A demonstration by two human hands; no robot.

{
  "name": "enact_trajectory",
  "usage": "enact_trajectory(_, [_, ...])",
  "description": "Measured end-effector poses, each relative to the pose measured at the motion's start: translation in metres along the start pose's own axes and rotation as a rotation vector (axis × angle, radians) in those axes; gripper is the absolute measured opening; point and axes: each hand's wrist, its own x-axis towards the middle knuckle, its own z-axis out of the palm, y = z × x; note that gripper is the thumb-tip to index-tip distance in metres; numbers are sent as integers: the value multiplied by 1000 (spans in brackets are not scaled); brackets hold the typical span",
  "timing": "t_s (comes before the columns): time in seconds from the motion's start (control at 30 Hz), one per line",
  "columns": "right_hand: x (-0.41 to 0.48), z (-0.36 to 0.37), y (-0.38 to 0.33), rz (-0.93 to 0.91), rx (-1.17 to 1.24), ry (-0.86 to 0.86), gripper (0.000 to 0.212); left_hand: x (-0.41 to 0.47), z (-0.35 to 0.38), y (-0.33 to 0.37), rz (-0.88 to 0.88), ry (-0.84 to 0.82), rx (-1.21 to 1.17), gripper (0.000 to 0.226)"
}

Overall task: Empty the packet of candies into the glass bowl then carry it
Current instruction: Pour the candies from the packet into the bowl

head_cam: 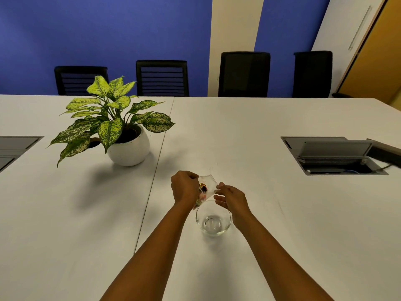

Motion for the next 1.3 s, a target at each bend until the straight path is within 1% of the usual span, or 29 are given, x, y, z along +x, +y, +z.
enact_trajectory(0.1, [3,-6,10,70,80,-12,35,1,-1,5,16,-26,-13,19])
enact_trajectory(0.2, [5,-11,24,135,177,-32,41,3,-5,12,-24,-91,-138,19])
enact_trajectory(0.27, [6,-11,29,200,318,-56,46,4,-8,17,-87,-163,-261,20])
enact_trajectory(0.33, [8,-10,30,242,441,-81,50,3,-11,21,-137,-270,-352,21])
enact_trajectory(0.4, [9,-8,28,254,543,-109,55,2,-15,23,-159,-371,-396,22])
enact_trajectory(0.47, [9,-8,26,259,588,-127,55,3,-17,20,-167,-401,-409,22])
enact_trajectory(0.67, [10,-19,26,267,507,-92,46,7,-19,3,-141,-362,-351,19])
enact_trajectory(0.73, [10,-23,29,253,473,-88,46,6,-15,-2,-78,-372,-283,14])
enact_trajectory(0.8, [11,-27,32,228,430,-86,42,3,-11,-4,-5,-395,-207,25])
enact_trajectory(0.87, [12,-29,33,204,386,-86,35,0,-7,-5,27,-420,-160,37])
enact_trajectory(0.93, [13,-32,33,198,362,-69,28,-1,-2,-7,30,-423,-137,39])
enact_trajectory(1.0, [14,-36,33,182,331,-46,23,0,2,-11,3,-390,-156,34])
enact_trajectory(1.13, [15,-46,30,127,235,-20,20,3,10,-24,-141,-351,-278,28])
enact_trajectory(1.3, [17,-56,26,32,58,92,14,3,21,-43,-234,-310,-291,27])
